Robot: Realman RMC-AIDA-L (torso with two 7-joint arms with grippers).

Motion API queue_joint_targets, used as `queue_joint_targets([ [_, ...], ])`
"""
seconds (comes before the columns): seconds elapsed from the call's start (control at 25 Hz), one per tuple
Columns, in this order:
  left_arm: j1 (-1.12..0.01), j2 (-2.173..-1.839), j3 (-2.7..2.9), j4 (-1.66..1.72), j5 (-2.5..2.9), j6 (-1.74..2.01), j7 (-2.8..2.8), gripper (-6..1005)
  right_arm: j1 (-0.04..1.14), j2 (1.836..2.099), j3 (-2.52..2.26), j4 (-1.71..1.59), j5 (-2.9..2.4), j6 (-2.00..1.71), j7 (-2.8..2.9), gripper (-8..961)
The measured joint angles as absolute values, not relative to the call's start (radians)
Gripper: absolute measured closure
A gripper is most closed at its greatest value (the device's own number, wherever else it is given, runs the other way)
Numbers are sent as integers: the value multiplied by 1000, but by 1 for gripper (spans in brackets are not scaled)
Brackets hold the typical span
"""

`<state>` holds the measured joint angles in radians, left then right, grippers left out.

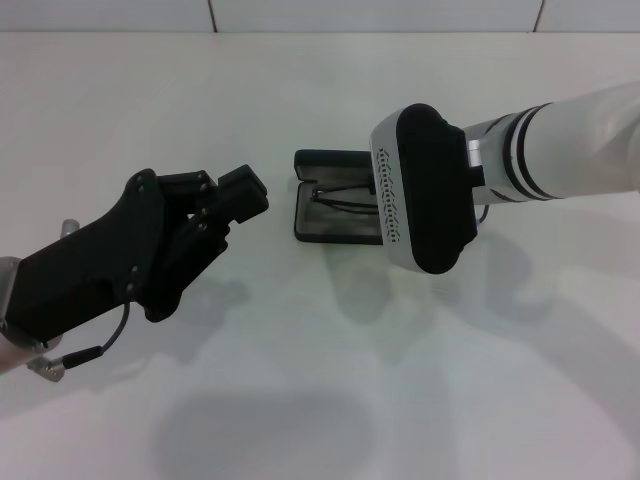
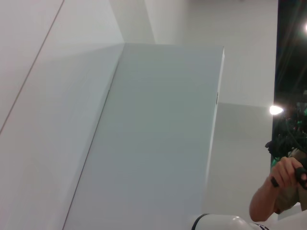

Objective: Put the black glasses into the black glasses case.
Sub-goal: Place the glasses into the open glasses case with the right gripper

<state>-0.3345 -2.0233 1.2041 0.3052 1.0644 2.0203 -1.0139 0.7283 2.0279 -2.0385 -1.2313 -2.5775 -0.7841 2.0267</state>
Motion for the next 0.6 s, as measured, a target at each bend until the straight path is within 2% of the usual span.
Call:
queue_joint_targets([
  [0.36,-330,-2024,1204,305,1065,2020,-1014,945,731,2028,-2058,-1205,-2578,-743,2058,906],
  [0.6,-330,-2025,1204,305,1068,2020,-1014,945,729,2028,-2062,-1205,-2585,-737,2082,873],
])
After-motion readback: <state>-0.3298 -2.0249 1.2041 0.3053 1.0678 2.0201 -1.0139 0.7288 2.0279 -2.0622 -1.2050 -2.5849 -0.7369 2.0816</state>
